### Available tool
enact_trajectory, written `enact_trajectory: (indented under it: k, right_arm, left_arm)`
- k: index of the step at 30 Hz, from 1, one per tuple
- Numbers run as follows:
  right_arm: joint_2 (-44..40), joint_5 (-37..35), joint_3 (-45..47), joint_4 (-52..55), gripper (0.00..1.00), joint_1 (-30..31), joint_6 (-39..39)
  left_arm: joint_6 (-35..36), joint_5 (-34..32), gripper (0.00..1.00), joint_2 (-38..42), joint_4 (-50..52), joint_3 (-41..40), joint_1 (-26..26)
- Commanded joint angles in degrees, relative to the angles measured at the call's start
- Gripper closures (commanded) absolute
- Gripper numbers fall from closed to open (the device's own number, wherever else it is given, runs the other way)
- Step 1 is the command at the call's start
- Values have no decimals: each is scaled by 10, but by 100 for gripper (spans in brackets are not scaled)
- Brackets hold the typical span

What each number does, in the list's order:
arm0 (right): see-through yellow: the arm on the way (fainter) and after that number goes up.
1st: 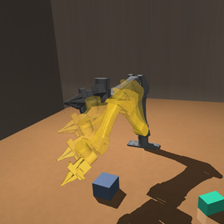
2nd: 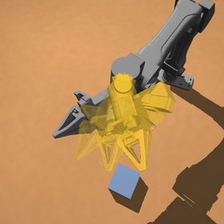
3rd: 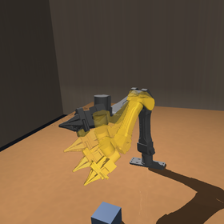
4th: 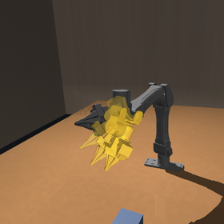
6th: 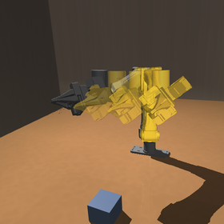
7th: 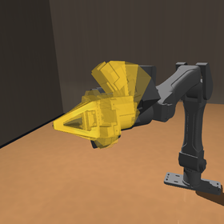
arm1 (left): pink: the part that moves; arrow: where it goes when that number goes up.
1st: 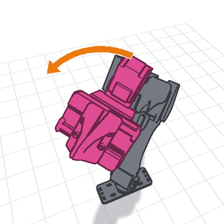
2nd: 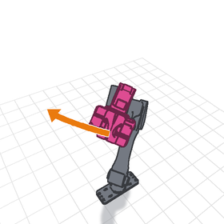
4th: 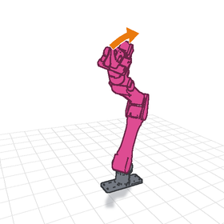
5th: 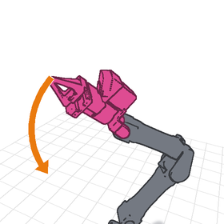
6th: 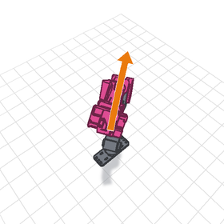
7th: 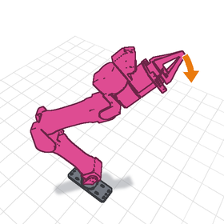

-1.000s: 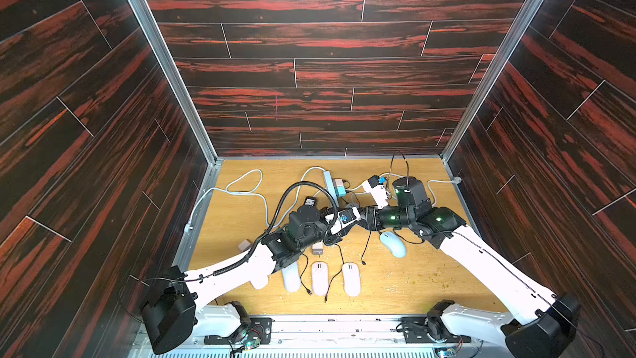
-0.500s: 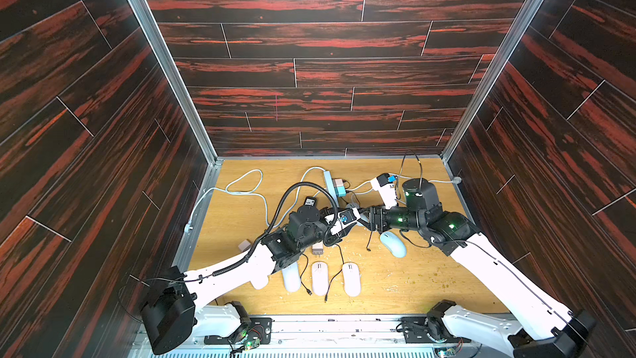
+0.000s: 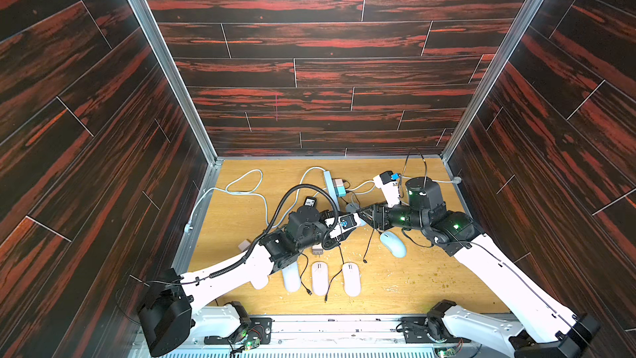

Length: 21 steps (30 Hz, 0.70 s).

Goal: Unplug the wireless mouse
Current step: Remove the power cord from the plug.

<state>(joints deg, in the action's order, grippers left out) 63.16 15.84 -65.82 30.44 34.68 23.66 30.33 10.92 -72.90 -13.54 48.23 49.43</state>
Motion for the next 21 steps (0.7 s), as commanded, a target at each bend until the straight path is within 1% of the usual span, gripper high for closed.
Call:
enact_trajectory:
  k: [1, 6, 9, 11, 12, 21]
  right_arm:
    - [4, 19, -13, 2, 54, 1, 6]
    - [21, 12, -18, 32, 57, 1, 11]
    - [24, 20, -13, 25, 58, 0, 15]
    - [23, 26, -10, 14, 65, 0, 21]
    - [22, 28, -10, 11, 67, 0, 22]
    - [29, 37, -5, -1, 70, 0, 25]
  left_arm:
    - [11, 8, 100, 24, 2, 2, 1]
    - [11, 7, 100, 30, 3, -1, 2]
    - [11, 9, 100, 32, 3, -3, 1]
    - [11, 11, 100, 33, 3, -5, 1]
    - [11, 11, 100, 34, 3, -5, 1]
    - [11, 21, 100, 37, 5, -6, 1]
